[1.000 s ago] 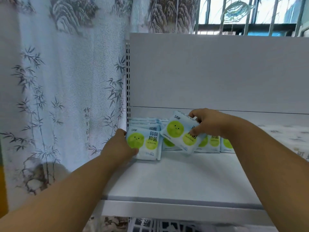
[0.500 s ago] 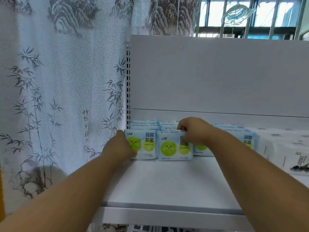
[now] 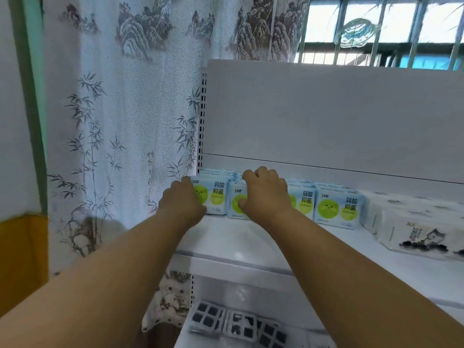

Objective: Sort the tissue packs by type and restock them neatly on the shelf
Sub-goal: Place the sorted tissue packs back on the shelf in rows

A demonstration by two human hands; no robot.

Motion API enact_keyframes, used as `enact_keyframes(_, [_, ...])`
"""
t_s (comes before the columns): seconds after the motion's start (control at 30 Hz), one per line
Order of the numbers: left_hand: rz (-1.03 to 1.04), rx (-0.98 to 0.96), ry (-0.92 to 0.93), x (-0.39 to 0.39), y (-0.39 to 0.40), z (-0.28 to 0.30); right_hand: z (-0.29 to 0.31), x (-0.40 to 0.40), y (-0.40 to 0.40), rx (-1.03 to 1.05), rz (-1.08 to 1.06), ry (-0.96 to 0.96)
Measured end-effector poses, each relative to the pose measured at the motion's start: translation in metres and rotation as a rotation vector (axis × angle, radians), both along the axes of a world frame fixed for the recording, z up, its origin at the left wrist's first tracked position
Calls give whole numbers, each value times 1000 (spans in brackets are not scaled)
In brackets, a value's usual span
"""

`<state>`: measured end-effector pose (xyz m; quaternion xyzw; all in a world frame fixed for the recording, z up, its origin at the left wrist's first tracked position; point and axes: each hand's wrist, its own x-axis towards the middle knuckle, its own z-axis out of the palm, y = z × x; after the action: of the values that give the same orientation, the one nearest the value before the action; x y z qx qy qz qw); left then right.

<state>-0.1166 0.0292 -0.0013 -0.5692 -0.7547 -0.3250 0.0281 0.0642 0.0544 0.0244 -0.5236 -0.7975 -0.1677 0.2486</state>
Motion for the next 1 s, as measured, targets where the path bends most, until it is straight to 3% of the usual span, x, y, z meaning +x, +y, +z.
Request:
enact_keyframes(0.33, [99, 190, -54, 52, -174, -29, -20, -4, -124, -3, 413, 98])
enact_keyframes(0.57, [241, 85, 61, 12, -329, -92, -82, -62, -249, -181, 661, 175])
enact_keyframes(0.8, [410, -118, 21, -74, -479, -212, -209, -165, -368, -417, 849, 175])
enact_keyframes(1.0, [476, -357, -198, -120, -565, -379, -389, -216, -442, -694, 900, 182])
